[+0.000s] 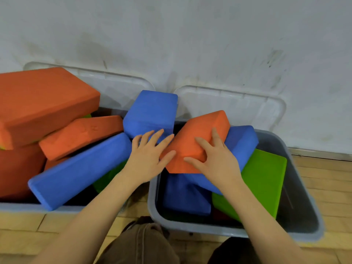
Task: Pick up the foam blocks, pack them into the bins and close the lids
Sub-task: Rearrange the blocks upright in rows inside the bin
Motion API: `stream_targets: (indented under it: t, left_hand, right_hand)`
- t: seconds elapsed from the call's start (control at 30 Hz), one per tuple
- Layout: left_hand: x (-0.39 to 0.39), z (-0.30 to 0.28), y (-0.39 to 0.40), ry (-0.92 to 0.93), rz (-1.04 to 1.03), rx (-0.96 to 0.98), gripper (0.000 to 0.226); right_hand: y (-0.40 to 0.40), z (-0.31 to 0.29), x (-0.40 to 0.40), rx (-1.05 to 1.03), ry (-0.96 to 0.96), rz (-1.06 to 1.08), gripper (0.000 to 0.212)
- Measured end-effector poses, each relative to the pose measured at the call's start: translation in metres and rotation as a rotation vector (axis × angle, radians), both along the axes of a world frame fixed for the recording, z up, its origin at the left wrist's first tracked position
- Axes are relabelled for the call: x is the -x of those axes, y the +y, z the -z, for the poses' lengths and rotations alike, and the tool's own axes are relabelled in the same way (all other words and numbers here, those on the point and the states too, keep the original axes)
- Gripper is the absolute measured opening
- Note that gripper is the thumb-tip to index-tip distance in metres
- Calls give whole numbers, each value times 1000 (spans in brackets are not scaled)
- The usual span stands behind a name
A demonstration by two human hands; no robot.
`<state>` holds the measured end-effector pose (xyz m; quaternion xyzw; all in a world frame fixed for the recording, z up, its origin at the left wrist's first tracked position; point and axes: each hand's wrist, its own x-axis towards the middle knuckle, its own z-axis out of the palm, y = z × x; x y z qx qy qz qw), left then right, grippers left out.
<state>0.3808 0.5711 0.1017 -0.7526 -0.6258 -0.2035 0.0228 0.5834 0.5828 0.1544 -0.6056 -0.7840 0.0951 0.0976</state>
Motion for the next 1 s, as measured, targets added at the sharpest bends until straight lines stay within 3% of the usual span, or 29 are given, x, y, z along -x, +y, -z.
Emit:
stream_targets:
  t: [0.17,0.3,0.4,0.57,0.73,0.9,1.0]
  left_hand:
    - [-14,4,-11,-21,100,152,72]
    - [-29,-6,-11,-534,154,252,59]
    - [-40,-27,-8,-673,204,87,51]
    - [-34,-65,1,-695,190,-118,54]
    - [8,-80,5,-652,38,-240,59]
    - [51,-69,19,-617,-35,-236,56]
    - [66,-52,35,-409,-127,-82,52]
  right_hand:
    - [-7,-1,-5,-61,150,8,55]
    - [-9,-8,-12,-208,360,45,39]
    - [-13,-19,-19,-309,471,78,35]
    - [-8,-40,-8,-483,654,2,36]
    - [13,-41,33,-456,738,-163,36]
    - [45,-20,81,-325,687,-225,36]
    - [60,-5,97,-198,442,-175,39]
